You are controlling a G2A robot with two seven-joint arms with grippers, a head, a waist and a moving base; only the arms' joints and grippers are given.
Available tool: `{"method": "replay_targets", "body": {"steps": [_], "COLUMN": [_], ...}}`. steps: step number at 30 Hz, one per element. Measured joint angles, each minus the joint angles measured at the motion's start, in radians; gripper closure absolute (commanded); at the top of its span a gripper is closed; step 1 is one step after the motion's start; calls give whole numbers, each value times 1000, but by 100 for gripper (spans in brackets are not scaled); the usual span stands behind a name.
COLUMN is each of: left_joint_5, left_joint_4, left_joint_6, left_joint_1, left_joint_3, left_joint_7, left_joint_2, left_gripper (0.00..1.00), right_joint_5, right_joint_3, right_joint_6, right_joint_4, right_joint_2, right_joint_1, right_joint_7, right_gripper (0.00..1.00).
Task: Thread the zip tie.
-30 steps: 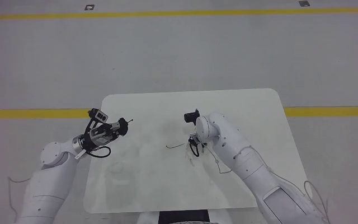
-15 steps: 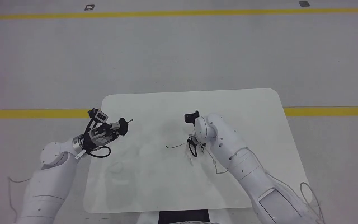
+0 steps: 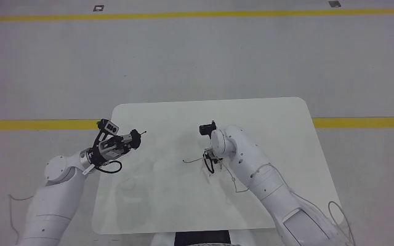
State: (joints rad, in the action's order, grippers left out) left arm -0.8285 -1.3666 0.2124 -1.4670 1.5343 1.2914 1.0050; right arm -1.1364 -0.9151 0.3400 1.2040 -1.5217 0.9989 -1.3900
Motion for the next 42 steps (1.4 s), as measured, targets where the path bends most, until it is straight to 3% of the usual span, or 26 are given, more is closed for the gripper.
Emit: {"method": "replay_targets", "body": {"steps": [10, 11, 14, 21, 27, 31, 36, 42], "left_joint_5": [0, 0, 0, 0, 0, 0, 0, 0], "left_joint_4": [0, 0, 0, 0, 0, 0, 0, 0], "left_joint_6": [0, 0, 0, 0, 0, 0, 0, 0], "left_joint_1": [0, 0, 0, 0, 0, 0, 0, 0], "left_joint_3": [0, 0, 0, 0, 0, 0, 0, 0], "left_joint_7": [0, 0, 0, 0, 0, 0, 0, 0], "left_joint_2": [0, 0, 0, 0, 0, 0, 0, 0], "left_gripper": [100, 100, 100, 100, 100, 100, 100, 100], "right_joint_5": [-100, -107, -115, -130, -171, -188, -192, -183], "right_joint_3": [-3, 0, -7, -59, -84, -83, -91, -102], "right_joint_6": [0, -1, -25, -67, -33, -1, 0, 0], "right_joint_4": [68, 82, 121, 212, 281, 289, 302, 260], "right_joint_2": [3, 4, 12, 41, 64, 73, 81, 86], "right_joint_1": [31, 36, 50, 93, 123, 126, 123, 118], "right_joint_7": [0, 0, 0, 0, 0, 0, 0, 0], "right_gripper": [100, 98, 75, 80, 81, 84, 84, 86]}}
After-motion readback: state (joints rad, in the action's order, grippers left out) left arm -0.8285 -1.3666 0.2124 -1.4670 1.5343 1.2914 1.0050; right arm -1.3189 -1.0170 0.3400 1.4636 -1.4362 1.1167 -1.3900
